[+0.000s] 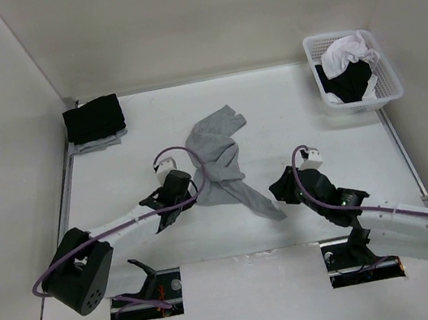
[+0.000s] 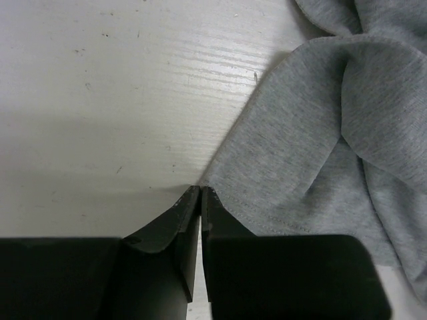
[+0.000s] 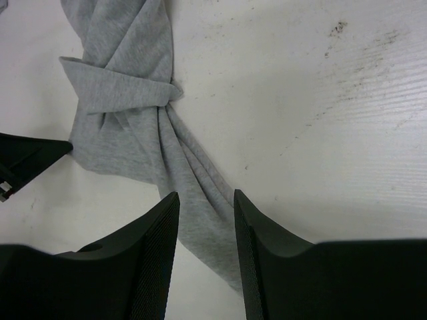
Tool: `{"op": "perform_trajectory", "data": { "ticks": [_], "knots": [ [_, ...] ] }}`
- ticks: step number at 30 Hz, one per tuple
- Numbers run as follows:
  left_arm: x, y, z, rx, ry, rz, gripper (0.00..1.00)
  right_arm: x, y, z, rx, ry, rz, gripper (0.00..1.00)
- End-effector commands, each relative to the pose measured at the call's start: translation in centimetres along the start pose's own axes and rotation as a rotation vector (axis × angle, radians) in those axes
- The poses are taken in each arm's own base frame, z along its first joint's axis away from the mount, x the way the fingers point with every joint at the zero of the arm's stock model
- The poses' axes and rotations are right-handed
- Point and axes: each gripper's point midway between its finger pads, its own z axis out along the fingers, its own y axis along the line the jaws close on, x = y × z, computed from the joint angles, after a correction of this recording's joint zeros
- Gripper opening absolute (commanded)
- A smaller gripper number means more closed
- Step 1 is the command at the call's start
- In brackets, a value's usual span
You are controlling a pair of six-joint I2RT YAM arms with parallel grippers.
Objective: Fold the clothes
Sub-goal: Flatten the tank top out
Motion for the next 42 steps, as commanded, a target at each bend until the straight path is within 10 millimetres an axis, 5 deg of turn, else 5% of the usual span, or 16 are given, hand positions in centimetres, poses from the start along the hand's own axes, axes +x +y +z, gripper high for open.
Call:
{"op": "perform_trajectory", "data": {
  "ticks": [1,11,15,20,24,32,42],
  "knots": [
    [-1.7,-0.3,-1.7,0.043,-0.052,-0.011,0.01,0.1,-0.5,-0.1,0.016,0.0,0.021,0.43],
    [-8.6,2.6,-6.3,0.052,-0.266,-0.179,0.0,4.5,-1.8,-1.6,0.103,0.152,0.035,0.46],
    [-8.0,2.4,-6.1,0.076,-0.241,-0.186,0.0,6.1,-1.2,-2.0,0.073,0.195,0.096,0.55],
    [-6.5,2.6,-5.3,0.09,-0.213,-0.189,0.0,9.3,3.4,-2.7,-0.08,0.305,0.145,0.58],
    [-6.1,2.6,-5.1,0.107,-0.213,-0.192,0.0,11.4,4.4,-2.6,-0.1,0.351,0.192,0.5],
    [-5.6,2.3,-4.7,0.128,-0.203,-0.191,0.01,11.7,5.6,-2.1,-0.167,0.337,0.261,0.47],
    [-5.5,2.3,-4.5,0.13,-0.2,-0.192,0.01,13.0,6.7,-1.0,-0.214,0.365,0.277,0.27]
  ]
}}
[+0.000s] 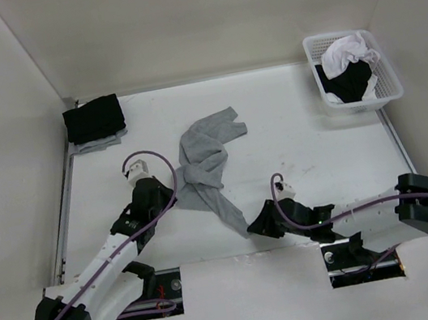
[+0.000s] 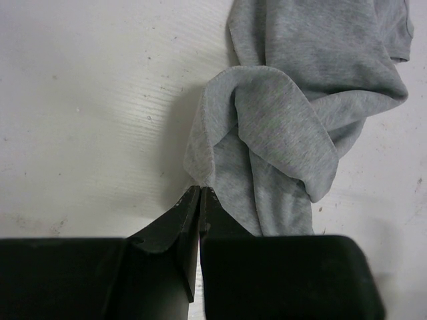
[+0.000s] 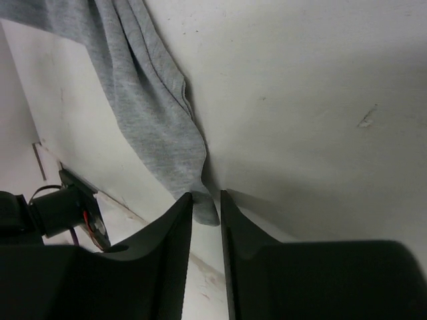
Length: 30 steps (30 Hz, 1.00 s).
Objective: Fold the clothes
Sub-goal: Flatten the tank top out
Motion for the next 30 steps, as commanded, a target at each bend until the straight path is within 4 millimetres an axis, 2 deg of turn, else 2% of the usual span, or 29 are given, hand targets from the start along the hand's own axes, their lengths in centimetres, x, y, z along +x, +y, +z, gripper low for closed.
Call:
{"op": "perform_trajectory", "data": {
  "ticks": [1,4,7,9,11,13,15,18,21,23,25,28,30],
  "knots": [
    [-0.2,-0.2,0.2,0.02,-0.016,-0.013,0.01,-0.4,2.1,0.2,-0.09,-0.023,0.029,0.23],
    [-0.3,-0.3,0.1,0.024,-0.02,-0.016,0.01,-1.5,2.7,0.1,-0.096,-0.08,0.029,0.07],
    [-1.5,-1.2,-0.5,0.049,-0.047,-0.031,0.01,-2.7,5.4,-1.3,-0.184,-0.119,0.013,0.0],
    [-3.2,-2.8,-1.4,0.09,-0.084,-0.042,0.0,-4.1,8.1,-3.4,-0.269,-0.157,-0.018,0.0],
    [-6.6,-5.4,-3.4,0.159,-0.161,-0.06,0.0,-7.0,11.5,-6.9,-0.351,-0.249,-0.067,0.0],
    [-11.5,-8.6,-6.8,0.248,-0.278,-0.089,0.0,-10.8,14.5,-11.7,-0.395,-0.38,-0.134,0.0],
    [-17.2,-11.2,-11.6,0.329,-0.435,-0.141,0.0,-14.6,17.3,-17.6,-0.413,-0.52,-0.196,0.0],
    [-25.3,-13.3,-19.1,0.41,-0.682,-0.241,0.0,-19.5,20.6,-25.9,-0.401,-0.711,-0.272,0.0],
    [-31.4,-15.1,-26.4,0.506,-0.871,-0.302,0.0,-23.0,23.3,-31.8,-0.38,-0.854,-0.312,0.0],
    [-34.2,-15.9,-30.3,0.55,-0.961,-0.313,0.0,-25.1,25.4,-35.7,-0.364,-0.94,-0.331,0.0],
    [-36.2,-16.4,-32.8,0.557,-1.016,-0.308,0.0,-26.6,26.9,-38.5,-0.354,-1.005,-0.34,0.0],
    [-37.8,-16.5,-35.1,0.55,-1.072,-0.292,0.0,-28.7,29.0,-42.1,-0.328,-1.102,-0.374,0.0],
    [-38.4,-16.3,-35.4,0.527,-1.095,-0.283,0.01,-29.7,30.2,-43.5,-0.306,-1.153,-0.406,0.0]
  ]
}}
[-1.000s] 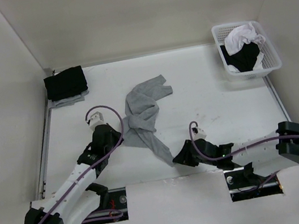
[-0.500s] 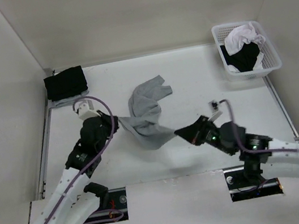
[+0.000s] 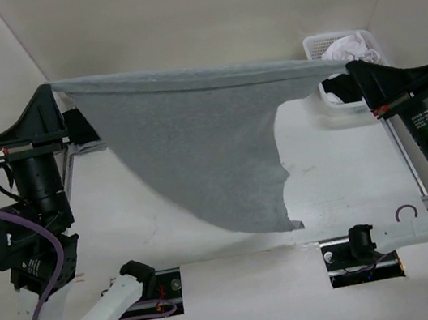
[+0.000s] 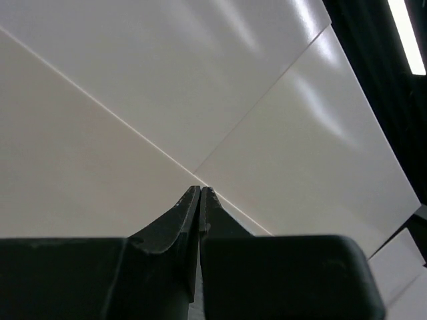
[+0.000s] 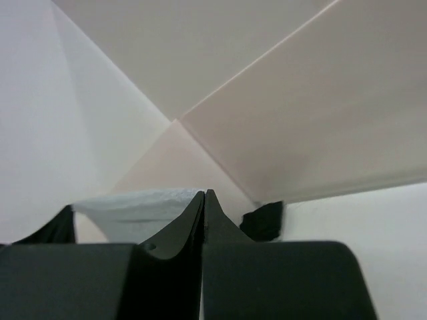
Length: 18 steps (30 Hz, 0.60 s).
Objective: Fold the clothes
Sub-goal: Flatten the tank top out
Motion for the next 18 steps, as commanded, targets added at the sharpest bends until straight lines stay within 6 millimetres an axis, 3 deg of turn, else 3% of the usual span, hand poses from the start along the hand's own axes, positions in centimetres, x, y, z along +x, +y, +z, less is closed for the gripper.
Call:
{"op": "perform_trajectory", "data": {
  "ticks": [1,3,5,8,10,13,15,18],
  "knots": [
    [0.4,1.2,1.6,-0.063,-0.027,0.115,0.01,-1.9,-0.6,1.4,0.107,-0.066,-0.241,0.0],
    [2.2,2.3,2.1,-0.084,0.006,0.158,0.01,-1.4,0.1,2.1,0.103,-0.075,-0.271,0.0],
    [5.6,4.3,2.4,-0.118,0.068,0.19,0.01,-0.1,-0.5,3.0,0.137,-0.09,-0.326,0.0],
    [11.2,8.7,2.6,-0.201,0.152,0.222,0.01,2.8,-2.1,5.3,0.173,-0.091,-0.394,0.0],
    [13.2,12.0,2.9,-0.265,0.174,0.249,0.01,5.6,-3.5,7.5,0.176,-0.043,-0.421,0.0],
    [15.3,16.3,4.3,-0.347,0.195,0.25,0.01,9.7,-6.8,11.8,0.175,0.064,-0.388,0.0],
    [16.8,18.4,6.4,-0.373,0.212,0.234,0.01,11.1,-9.7,15.5,0.181,0.104,-0.352,0.0],
    [18.5,19.8,11.2,-0.377,0.23,0.235,0.01,10.6,-12.9,21.1,0.205,0.125,-0.327,0.0]
  ]
}}
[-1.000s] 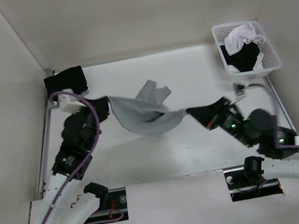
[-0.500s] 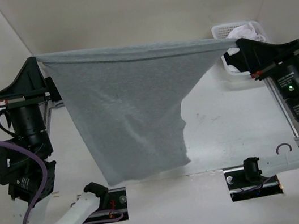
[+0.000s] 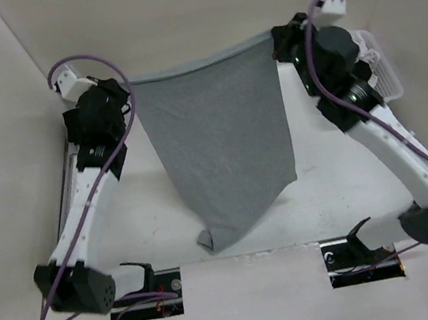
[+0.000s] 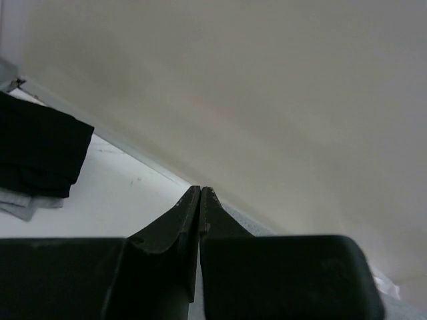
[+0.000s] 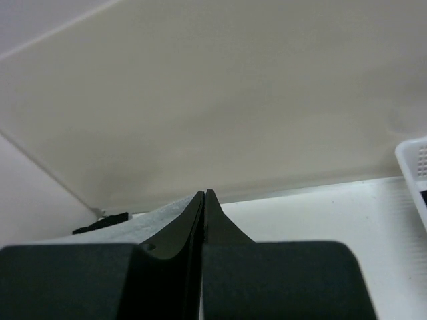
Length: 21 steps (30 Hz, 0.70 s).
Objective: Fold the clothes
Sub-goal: Flatten the tank top out
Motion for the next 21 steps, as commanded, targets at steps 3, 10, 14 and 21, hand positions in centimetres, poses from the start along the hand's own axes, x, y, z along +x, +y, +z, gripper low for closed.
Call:
{"op": "perform_trajectory", "data": {
  "ticks": [3,10,14,21],
  "knots": [
    [-5.8,-6.5,5.5,0.13,-0.087,-0.088,0.0,-2.5,0.9,7.1,-0.101,0.041,0.123,0.0],
    [-11.7,-10.5,5.7,0.205,-0.192,-0.078,0.0,-12.8,3.5,7.9,-0.182,-0.151,0.13,0.0],
    [-14.6,-11.6,4.3,0.232,-0.255,-0.07,0.0,-15.4,4.1,6.6,-0.236,-0.204,0.172,0.0],
    [-15.0,-11.4,1.4,0.26,-0.286,-0.046,0.01,-12.6,2.3,4.1,-0.191,-0.111,0.119,0.0]
  ]
}}
